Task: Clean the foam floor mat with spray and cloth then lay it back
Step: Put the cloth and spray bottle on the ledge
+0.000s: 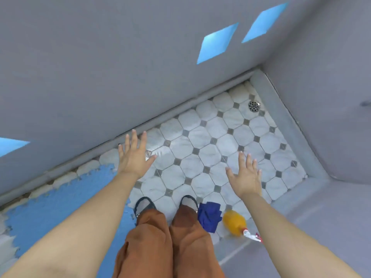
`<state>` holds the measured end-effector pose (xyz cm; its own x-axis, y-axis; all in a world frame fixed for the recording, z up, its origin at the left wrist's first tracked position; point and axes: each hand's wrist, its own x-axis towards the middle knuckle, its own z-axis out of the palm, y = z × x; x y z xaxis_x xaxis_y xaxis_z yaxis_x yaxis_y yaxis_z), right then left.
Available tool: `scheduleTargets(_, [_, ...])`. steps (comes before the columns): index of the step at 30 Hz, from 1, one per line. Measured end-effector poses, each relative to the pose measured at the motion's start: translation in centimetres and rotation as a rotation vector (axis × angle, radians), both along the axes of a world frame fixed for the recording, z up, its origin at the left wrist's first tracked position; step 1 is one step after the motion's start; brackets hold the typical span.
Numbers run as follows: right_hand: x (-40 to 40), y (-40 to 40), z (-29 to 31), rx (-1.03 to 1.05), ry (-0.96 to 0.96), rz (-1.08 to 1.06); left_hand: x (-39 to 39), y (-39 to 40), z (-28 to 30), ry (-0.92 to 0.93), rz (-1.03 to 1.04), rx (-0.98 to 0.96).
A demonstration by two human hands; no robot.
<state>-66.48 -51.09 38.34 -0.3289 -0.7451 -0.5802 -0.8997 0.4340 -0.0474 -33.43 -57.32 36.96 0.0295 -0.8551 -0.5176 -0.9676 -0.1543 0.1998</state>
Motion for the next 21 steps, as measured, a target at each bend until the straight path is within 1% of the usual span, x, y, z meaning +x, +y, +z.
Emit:
scheduleTargets(4, [-5.4,5.2,-0.1,-0.057,-0.015,-0.271,-8.1,-1.5,0.3,0.027,-0.185,-0.021])
scheduleTargets(6, [-6.9,8.3,-0.5,-0.131,-0.051,-0.477,-11.4,-1.3,-0.2,0.037,-0.300,-0.009])
scheduleTargets(9, [-7.2,13.1,-2.2,-0.257,-0.074,-0.816,-15.1,-0.6,-1.7,0.024,-0.460,0.012])
scheduleTargets(13, [-6.6,18.7,-4.9,-0.356,-0.061,-1.222,-19.2,1.9,-4.1,0.024,-0.579,0.044])
scheduleTargets(15, [-6.0,21.4,-6.8,-0.303,-0.051,-1.343,-21.0,3.9,-6.0,0.019,-0.656,0.076])
scheduleTargets(17, [-5.7,24.3,-9.4,-0.201,-0.075,-1.407,-22.8,6.1,-8.9,0.007,-0.738,0.098])
scheduleTargets(19, [-6.1,26.8,-12.8,-0.112,-0.111,-1.479,-24.8,8.4,-12.8,-0.002,-0.796,0.130])
scheduleTargets(21, [-6.9,28.6,-16.7,-0.085,-0.147,-1.530,-26.6,11.2,-17.5,0.010,-0.819,0.174])
